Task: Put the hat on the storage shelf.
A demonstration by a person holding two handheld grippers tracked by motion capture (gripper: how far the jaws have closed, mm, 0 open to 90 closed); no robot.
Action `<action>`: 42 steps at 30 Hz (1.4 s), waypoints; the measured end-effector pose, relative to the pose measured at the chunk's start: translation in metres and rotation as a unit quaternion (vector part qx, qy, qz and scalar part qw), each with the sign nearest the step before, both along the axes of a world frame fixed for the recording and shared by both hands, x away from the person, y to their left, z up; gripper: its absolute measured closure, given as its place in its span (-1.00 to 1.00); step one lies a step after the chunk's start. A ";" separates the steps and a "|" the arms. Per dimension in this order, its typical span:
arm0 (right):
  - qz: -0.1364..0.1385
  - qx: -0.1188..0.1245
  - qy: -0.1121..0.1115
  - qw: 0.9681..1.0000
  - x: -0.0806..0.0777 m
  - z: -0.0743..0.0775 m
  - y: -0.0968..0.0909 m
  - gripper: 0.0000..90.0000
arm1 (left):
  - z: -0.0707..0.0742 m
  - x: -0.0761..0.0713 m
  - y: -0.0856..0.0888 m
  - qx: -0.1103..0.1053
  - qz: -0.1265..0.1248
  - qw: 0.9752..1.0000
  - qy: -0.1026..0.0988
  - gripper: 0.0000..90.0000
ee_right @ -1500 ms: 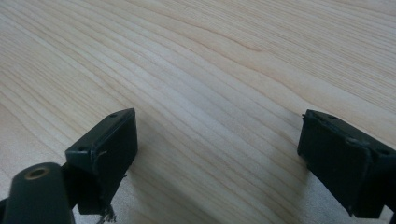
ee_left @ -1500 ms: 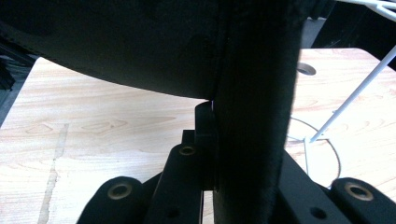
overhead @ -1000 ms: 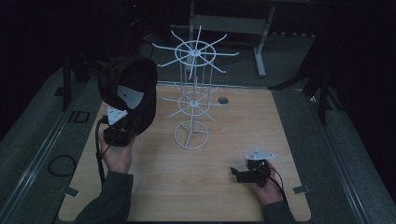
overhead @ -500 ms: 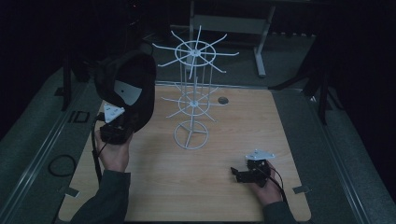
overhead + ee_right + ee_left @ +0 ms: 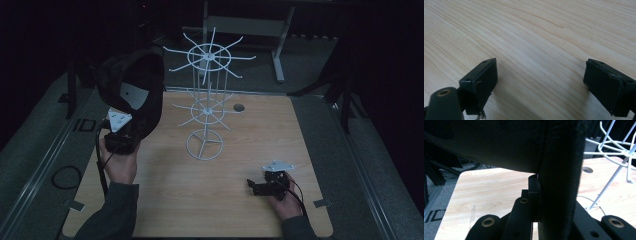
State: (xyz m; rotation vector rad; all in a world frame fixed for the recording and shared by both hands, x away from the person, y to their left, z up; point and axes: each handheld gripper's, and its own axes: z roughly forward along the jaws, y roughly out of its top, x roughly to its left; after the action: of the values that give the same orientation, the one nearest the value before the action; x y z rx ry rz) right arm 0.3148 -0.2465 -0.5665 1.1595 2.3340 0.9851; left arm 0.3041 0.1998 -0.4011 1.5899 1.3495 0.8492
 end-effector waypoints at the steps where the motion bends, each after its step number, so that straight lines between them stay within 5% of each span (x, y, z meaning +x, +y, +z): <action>1: 0.000 0.000 0.000 1.000 0.000 0.000 0.000 -0.74 | 0.001 0.000 0.000 0.000 -0.001 1.000 0.000 0.93; 42: 0.001 -0.001 -0.001 1.000 0.000 0.000 0.000 -0.74 | 0.023 -0.003 -0.007 0.022 0.013 0.999 -0.031 0.93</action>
State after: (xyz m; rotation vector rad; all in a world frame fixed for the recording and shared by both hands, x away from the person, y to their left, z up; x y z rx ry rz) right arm 0.3150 -0.2467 -0.5665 1.1554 2.3348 0.9843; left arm 0.3011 0.1928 -0.3779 1.5703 1.3180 0.9427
